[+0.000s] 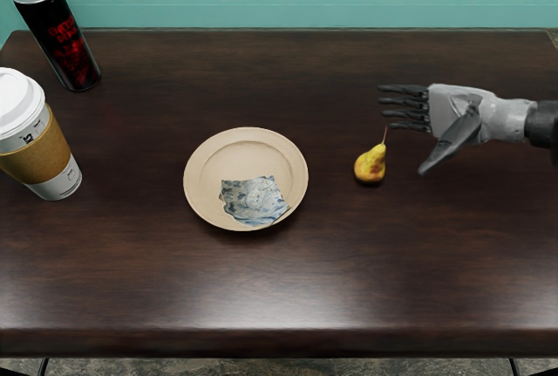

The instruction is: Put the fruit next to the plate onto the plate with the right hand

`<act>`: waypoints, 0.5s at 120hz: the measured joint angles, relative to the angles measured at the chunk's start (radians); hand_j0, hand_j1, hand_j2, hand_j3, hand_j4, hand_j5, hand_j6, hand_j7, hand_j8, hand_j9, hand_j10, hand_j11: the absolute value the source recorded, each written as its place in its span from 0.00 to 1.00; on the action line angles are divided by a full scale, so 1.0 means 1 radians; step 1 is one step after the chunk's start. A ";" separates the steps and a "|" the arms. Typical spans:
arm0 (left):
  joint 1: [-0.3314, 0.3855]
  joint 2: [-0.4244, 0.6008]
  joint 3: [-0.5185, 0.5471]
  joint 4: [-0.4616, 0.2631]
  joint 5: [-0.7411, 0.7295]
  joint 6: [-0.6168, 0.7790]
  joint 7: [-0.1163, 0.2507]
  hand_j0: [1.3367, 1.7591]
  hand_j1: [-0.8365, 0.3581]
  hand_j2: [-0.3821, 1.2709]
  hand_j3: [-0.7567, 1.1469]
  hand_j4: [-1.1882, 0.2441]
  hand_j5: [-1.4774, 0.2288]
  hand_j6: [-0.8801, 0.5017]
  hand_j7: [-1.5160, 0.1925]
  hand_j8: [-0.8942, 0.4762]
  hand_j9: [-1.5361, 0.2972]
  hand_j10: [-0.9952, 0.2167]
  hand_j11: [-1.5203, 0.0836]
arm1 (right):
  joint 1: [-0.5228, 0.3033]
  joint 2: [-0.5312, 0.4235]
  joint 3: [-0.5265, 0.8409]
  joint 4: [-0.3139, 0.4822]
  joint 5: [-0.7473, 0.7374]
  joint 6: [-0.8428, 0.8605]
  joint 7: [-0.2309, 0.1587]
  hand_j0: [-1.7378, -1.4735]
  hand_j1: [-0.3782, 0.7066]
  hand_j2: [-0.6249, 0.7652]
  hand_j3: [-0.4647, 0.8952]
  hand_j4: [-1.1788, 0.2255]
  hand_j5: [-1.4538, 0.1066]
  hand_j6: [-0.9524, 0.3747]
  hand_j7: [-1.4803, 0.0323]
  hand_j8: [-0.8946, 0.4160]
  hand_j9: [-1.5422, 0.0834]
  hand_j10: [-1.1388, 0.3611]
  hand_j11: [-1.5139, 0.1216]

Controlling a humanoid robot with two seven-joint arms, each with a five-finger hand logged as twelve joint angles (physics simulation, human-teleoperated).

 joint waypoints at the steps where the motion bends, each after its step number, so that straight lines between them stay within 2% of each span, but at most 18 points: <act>1: 0.000 0.000 0.000 0.000 0.000 0.000 0.000 0.76 0.99 0.23 0.40 0.83 0.86 0.63 0.88 0.65 0.84 0.82 0.94 | 0.000 0.000 0.002 0.005 -0.003 0.000 -0.001 0.30 0.05 0.45 0.34 0.82 0.91 0.70 0.96 0.66 0.93 0.74 0.91; 18: 0.000 0.000 0.000 0.000 0.000 0.000 0.000 0.76 0.99 0.23 0.40 0.83 0.86 0.63 0.88 0.65 0.84 0.82 0.94 | 0.000 -0.002 0.021 0.037 -0.044 0.000 -0.008 0.30 0.05 0.45 0.34 0.82 0.91 0.70 0.96 0.66 0.93 0.74 0.91; 48: 0.000 0.000 0.000 0.000 0.000 0.000 0.000 0.76 0.99 0.23 0.40 0.83 0.86 0.63 0.88 0.65 0.84 0.82 0.94 | 0.003 0.029 0.073 -0.021 -0.135 0.000 0.002 0.30 0.06 0.45 0.34 0.82 0.91 0.70 0.96 0.66 0.93 0.74 0.90; 54: 0.000 0.000 0.000 0.000 0.000 0.000 0.000 0.76 0.99 0.23 0.40 0.83 0.86 0.63 0.88 0.65 0.84 0.82 0.94 | 0.002 0.051 0.097 -0.042 -0.182 0.000 0.043 0.30 0.06 0.45 0.34 0.82 0.91 0.70 0.95 0.66 0.93 0.74 0.90; 60: 0.000 0.000 0.000 0.000 0.000 0.000 0.000 0.76 0.99 0.23 0.40 0.83 0.86 0.63 0.88 0.65 0.84 0.82 0.94 | -0.001 0.071 0.111 -0.079 -0.233 0.000 0.142 0.30 0.06 0.45 0.34 0.82 0.91 0.70 0.95 0.66 0.93 0.74 0.90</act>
